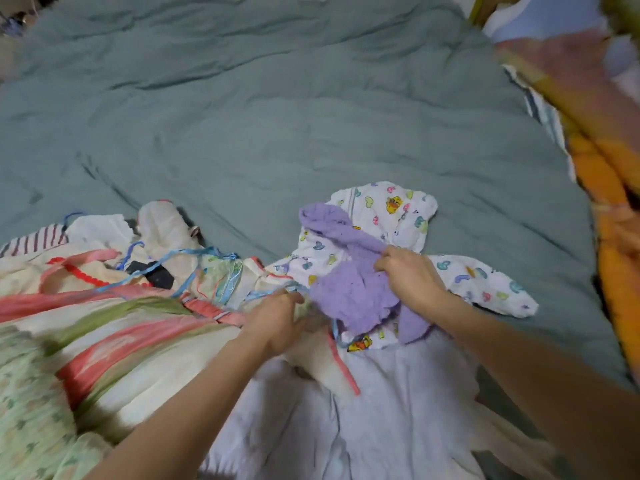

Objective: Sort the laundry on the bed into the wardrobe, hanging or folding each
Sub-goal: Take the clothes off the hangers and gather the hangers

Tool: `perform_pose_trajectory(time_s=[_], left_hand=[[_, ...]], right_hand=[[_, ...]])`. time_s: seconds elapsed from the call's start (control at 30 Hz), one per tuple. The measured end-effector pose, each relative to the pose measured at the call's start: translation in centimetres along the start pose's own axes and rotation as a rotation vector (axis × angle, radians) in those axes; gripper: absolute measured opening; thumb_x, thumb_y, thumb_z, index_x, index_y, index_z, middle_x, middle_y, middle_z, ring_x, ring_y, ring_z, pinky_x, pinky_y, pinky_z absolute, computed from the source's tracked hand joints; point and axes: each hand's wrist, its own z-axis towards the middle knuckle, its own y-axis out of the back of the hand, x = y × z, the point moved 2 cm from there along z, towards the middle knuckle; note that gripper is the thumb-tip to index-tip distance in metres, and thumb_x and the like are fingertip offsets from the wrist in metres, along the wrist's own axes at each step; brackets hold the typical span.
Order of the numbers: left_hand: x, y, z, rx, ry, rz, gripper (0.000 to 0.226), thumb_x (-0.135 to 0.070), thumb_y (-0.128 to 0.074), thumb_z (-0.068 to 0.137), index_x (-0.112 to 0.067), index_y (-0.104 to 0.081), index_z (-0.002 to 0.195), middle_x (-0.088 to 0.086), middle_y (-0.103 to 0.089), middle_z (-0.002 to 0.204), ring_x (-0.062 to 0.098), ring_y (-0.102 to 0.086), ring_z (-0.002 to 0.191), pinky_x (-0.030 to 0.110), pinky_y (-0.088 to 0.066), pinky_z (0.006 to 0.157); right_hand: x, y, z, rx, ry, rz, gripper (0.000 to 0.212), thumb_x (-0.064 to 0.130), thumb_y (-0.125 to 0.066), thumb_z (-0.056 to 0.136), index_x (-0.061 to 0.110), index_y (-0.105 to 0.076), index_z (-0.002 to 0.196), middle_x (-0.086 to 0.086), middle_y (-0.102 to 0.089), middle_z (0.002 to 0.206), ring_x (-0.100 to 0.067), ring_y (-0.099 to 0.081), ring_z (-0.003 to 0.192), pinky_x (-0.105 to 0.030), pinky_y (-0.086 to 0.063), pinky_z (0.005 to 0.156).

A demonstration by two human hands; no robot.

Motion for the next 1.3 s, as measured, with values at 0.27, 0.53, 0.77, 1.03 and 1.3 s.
perform_pose_trajectory(time_s=[0.27, 0.53, 0.77, 1.03, 1.3], left_hand=[[-16.0, -0.9, 1.4, 0.026, -0.202, 0.053, 0.045, -0.033, -0.049, 0.097, -0.020, -0.044, 0.140, 0.004, -0.049, 0.138, 0.024, -0.047, 0.127, 0.033, -0.042, 0.099], [-21.0, -4.5, 1.1, 0.073, -0.178, 0.166, 0.047, -0.035, -0.050, 0.096, -0.017, -0.044, 0.140, 0.004, -0.050, 0.139, 0.023, -0.049, 0.126, 0.035, -0.043, 0.099], [-13.0, -4.9, 0.8, 0.036, 0.042, 0.142, 0.045, -0.030, -0.054, 0.094, -0.017, -0.049, 0.136, 0.008, -0.051, 0.137, 0.026, -0.053, 0.120, 0.036, -0.046, 0.097], [-2.8, -6.0, 0.0, 0.053, 0.069, 0.248, 0.064, -0.036, -0.050, 0.094, -0.018, -0.024, 0.150, 0.005, -0.028, 0.155, 0.024, -0.026, 0.142, 0.033, -0.025, 0.114], [-0.4, -8.9, 0.0, 0.075, -0.049, 0.119, 0.070, -0.063, -0.024, 0.074, -0.027, -0.056, 0.125, -0.003, -0.059, 0.125, 0.020, -0.050, 0.120, 0.031, -0.033, 0.103]], right_hand=[[-18.0, 9.9, -11.3, -0.398, -0.373, 0.056, 0.028, 0.017, -0.040, 0.090, -0.002, -0.058, 0.100, -0.020, -0.049, 0.115, -0.038, -0.047, 0.107, -0.048, -0.044, 0.079], [-25.1, 6.9, -20.0, 0.035, -0.760, -0.066, 0.031, 0.021, -0.045, 0.093, 0.007, -0.062, 0.114, -0.019, -0.054, 0.124, -0.034, -0.048, 0.118, -0.040, -0.038, 0.096], [-10.6, 0.9, -11.8, 0.218, -0.194, 0.247, 0.027, 0.027, -0.044, 0.096, 0.012, -0.057, 0.115, -0.010, -0.057, 0.121, -0.031, -0.054, 0.113, -0.033, -0.043, 0.085], [0.3, -7.4, -4.2, 0.369, 0.124, 0.372, 0.050, 0.031, -0.052, 0.095, 0.014, -0.040, 0.140, -0.013, -0.043, 0.137, -0.033, -0.045, 0.123, -0.041, -0.041, 0.099], [0.9, -11.1, -3.1, 0.296, 0.251, 0.127, 0.031, 0.023, -0.057, 0.093, 0.013, -0.055, 0.122, -0.006, -0.052, 0.124, -0.026, -0.046, 0.118, -0.036, -0.044, 0.090]])
